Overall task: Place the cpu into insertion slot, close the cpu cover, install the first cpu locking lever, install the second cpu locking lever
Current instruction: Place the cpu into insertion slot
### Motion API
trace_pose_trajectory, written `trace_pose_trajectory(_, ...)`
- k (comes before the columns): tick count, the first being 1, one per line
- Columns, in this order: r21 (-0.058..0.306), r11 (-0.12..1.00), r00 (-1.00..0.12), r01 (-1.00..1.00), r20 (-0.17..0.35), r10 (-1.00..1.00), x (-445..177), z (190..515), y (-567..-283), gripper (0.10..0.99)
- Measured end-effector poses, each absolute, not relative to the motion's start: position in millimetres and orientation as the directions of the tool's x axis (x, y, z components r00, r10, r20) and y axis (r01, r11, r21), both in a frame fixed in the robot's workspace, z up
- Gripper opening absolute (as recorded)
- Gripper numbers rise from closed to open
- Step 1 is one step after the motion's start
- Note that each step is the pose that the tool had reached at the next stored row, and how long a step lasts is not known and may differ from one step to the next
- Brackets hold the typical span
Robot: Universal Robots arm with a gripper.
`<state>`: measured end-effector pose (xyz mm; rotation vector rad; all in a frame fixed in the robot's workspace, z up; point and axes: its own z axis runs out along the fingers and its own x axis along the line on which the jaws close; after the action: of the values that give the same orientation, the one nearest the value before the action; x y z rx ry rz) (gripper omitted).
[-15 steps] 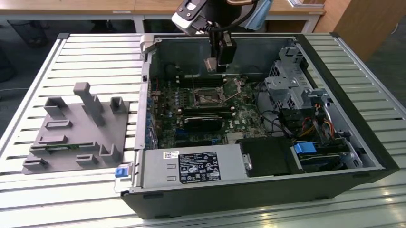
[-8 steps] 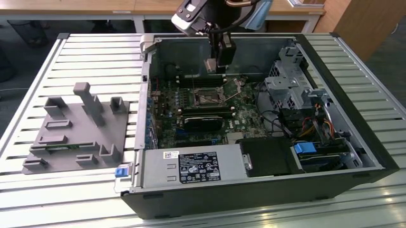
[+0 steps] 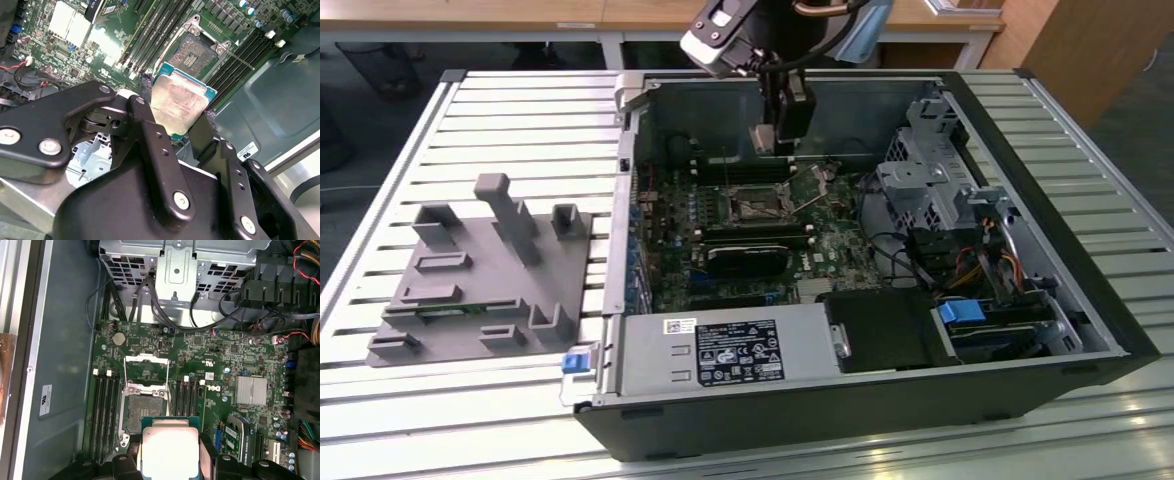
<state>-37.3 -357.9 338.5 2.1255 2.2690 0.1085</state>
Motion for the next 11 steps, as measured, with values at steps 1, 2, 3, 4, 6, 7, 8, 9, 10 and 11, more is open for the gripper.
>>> trace_pose_trajectory(1, 0.072, 0.063, -0.065, 0.995, 0.025, 0.998, -37.3, 338.1, -357.9, 0.541)
trace_pose_trajectory(2, 0.072, 0.061, -0.063, 0.996, 0.025, 0.998, -37.3, 337.8, -357.9, 0.541)
trace_pose_trajectory(3, 0.072, 0.059, -0.061, 0.996, 0.025, 0.998, -37.3, 337.5, -357.9, 0.541)
trace_pose_trajectory(4, 0.072, 0.057, -0.059, 0.996, 0.025, 0.998, -37.3, 337.1, -357.9, 0.541)
trace_pose_trajectory(6, 0.072, 0.055, -0.057, 0.996, 0.025, 0.998, -37.3, 336.3, -357.9, 0.541)
trace_pose_trajectory(7, 0.072, 0.055, -0.057, 0.996, 0.025, 0.998, -37.3, 335.9, -357.9, 0.541)
trace_pose_trajectory(8, 0.072, 0.055, -0.057, 0.996, 0.025, 0.998, -37.4, 335.3, -357.9, 0.541)
trace_pose_trajectory(9, 0.071, 0.054, -0.056, 0.996, 0.025, 0.998, -37.4, 334.8, -357.9, 0.541)
trace_pose_trajectory(10, 0.071, 0.054, -0.056, 0.996, 0.025, 0.998, -37.4, 334.3, -357.9, 0.541)
trace_pose_trajectory(11, 0.07, 0.054, -0.056, 0.996, 0.025, 0.998, -37.4, 333.6, -357.9, 0.541)
